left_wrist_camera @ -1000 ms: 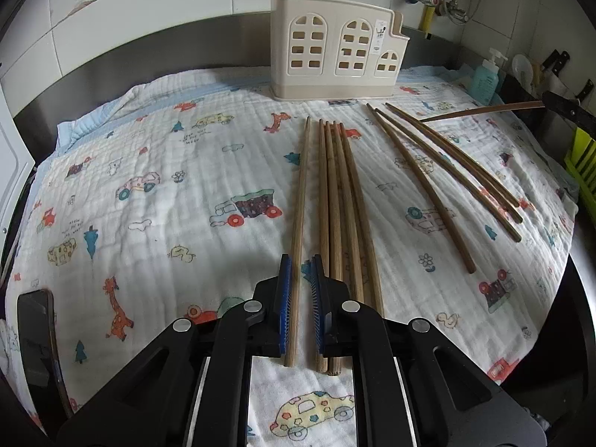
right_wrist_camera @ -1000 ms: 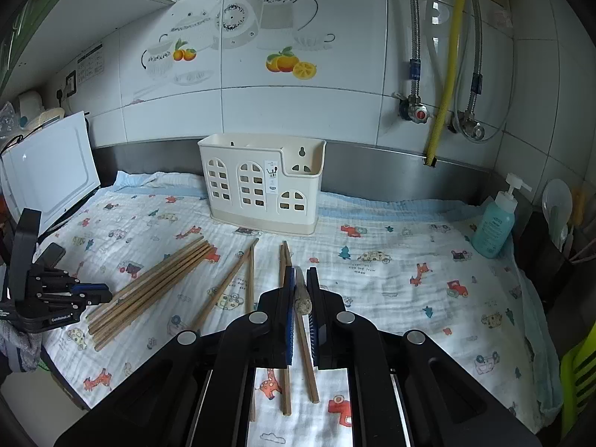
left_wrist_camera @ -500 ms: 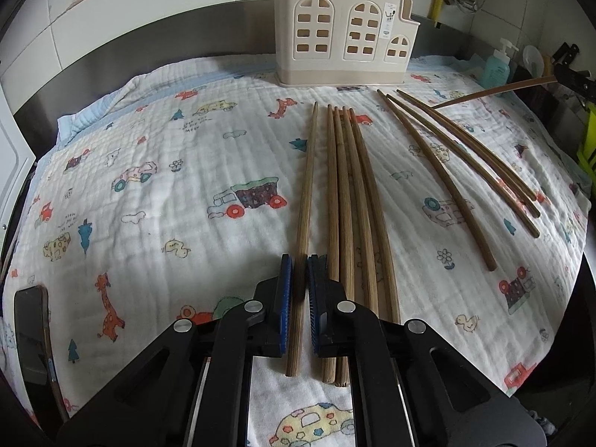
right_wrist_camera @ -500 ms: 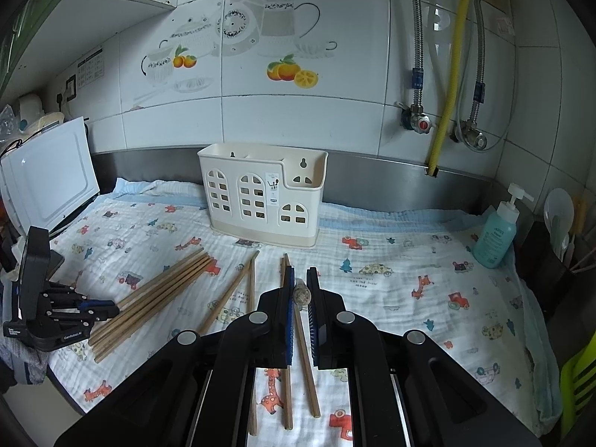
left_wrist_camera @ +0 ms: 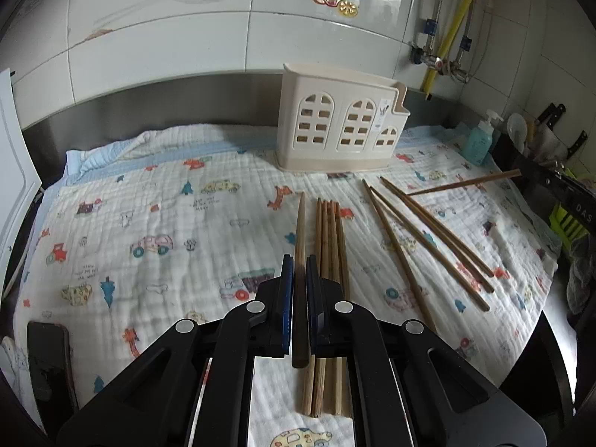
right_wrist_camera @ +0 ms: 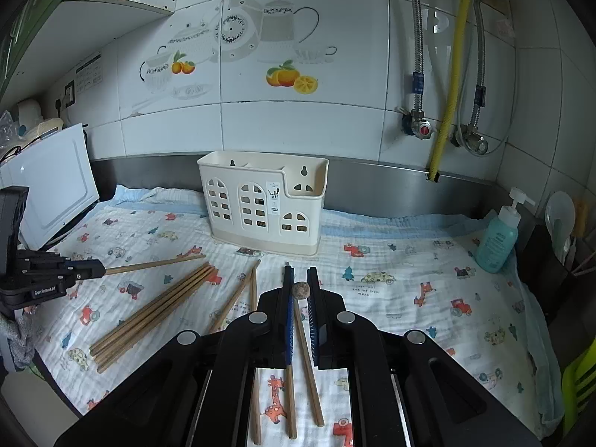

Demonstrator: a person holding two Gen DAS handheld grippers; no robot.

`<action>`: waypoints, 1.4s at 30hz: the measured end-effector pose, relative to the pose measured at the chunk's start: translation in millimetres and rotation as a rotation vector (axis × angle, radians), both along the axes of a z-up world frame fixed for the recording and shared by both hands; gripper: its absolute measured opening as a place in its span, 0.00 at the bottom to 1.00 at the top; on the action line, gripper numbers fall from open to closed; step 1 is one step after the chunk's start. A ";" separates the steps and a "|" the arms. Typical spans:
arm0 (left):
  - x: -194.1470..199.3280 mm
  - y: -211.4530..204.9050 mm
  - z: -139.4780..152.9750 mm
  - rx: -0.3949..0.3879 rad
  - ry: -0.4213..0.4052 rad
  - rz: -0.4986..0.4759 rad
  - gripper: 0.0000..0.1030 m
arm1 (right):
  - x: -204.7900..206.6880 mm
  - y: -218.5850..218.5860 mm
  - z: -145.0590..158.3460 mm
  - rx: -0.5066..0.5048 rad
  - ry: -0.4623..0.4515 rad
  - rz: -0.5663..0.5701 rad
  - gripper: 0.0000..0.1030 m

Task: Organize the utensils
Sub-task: 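Close the left gripper on a wooden chopstick while the right gripper closes on another, then lift the held chopsticks upright with both grippers toward the cream holder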

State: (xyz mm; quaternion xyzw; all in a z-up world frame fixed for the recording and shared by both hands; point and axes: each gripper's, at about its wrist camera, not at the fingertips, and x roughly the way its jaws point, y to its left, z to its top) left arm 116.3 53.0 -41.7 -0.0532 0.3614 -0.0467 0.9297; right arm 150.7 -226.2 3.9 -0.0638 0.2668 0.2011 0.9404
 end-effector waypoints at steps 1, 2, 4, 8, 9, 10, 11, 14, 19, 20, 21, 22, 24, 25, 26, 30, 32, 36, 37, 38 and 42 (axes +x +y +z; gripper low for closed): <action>1.9 -0.3 3.8 0.004 -0.010 -0.004 0.04 | 1.3 0.5 0.5 -0.001 -0.001 0.000 0.06; 4.1 -1.0 7.7 0.008 -0.019 -0.006 0.03 | 2.7 0.6 1.6 0.000 -0.003 -0.001 0.06; 7.4 -2.3 17.4 0.010 -0.033 -0.015 0.03 | 6.4 0.7 5.8 0.005 -0.002 0.003 0.06; 14.3 -6.3 34.4 0.040 -0.059 -0.040 0.03 | 13.9 2.1 16.4 0.003 -0.010 0.013 0.06; 14.9 -6.9 36.3 0.047 -0.059 -0.043 0.03 | 15.0 3.0 18.5 0.000 -0.012 0.014 0.06; 14.9 -6.4 36.9 0.051 -0.057 -0.036 0.04 | 15.7 3.6 20.2 -0.002 -0.014 0.015 0.06; 14.4 -6.0 35.5 0.049 -0.048 -0.042 0.04 | 16.2 4.3 21.3 -0.003 -0.014 0.018 0.06; 8.0 -3.3 22.0 0.025 -0.004 -0.053 0.07 | 16.2 4.4 22.4 0.000 -0.017 0.018 0.06; -5.4 -2.3 -15.5 0.025 0.084 -0.058 0.07 | 12.5 4.7 22.1 -0.002 -0.024 0.022 0.06; -7.4 -2.5 -23.2 0.016 0.101 -0.060 0.07 | 12.2 5.1 22.0 -0.003 -0.024 0.022 0.06; -9.2 -2.3 -29.7 0.008 0.113 -0.059 0.07 | 11.9 5.4 21.9 -0.005 -0.026 0.022 0.06; -10.6 -2.7 -35.6 0.002 0.125 -0.055 0.07 | 11.7 5.7 21.9 -0.005 -0.026 0.022 0.06; -11.5 -3.4 -46.4 -0.002 0.147 -0.040 0.07 | 11.3 6.0 21.8 -0.006 -0.026 0.022 0.06; -11.2 -2.9 -50.8 -0.012 0.156 -0.035 0.07 | 11.5 5.9 22.0 -0.005 -0.027 0.022 0.06; -10.9 -2.6 -54.7 -0.018 0.163 -0.033 0.07 | 11.7 6.0 22.0 -0.005 -0.026 0.022 0.06; -7.9 -4.4 -64.1 -0.010 0.183 -0.015 0.07 | 11.1 6.0 22.2 -0.007 -0.030 0.022 0.06; -7.5 -4.6 -67.2 -0.007 0.188 -0.007 0.08 | 11.3 5.7 22.3 -0.009 -0.031 0.021 0.06; -6.8 -3.5 -68.4 -0.006 0.193 0.004 0.08 | 10.4 4.1 22.3 -0.009 -0.030 0.021 0.06; -6.3 -3.0 -69.7 -0.008 0.205 0.007 0.18 | 10.5 4.1 22.4 -0.008 -0.030 0.021 0.06; -6.6 -2.4 -70.5 -0.004 0.208 0.017 0.29 | 10.3 4.0 22.4 -0.007 -0.031 0.020 0.06; -7.8 -2.6 -71.9 -0.001 0.200 0.017 0.29 | 10.8 4.2 22.0 -0.007 -0.029 0.019 0.06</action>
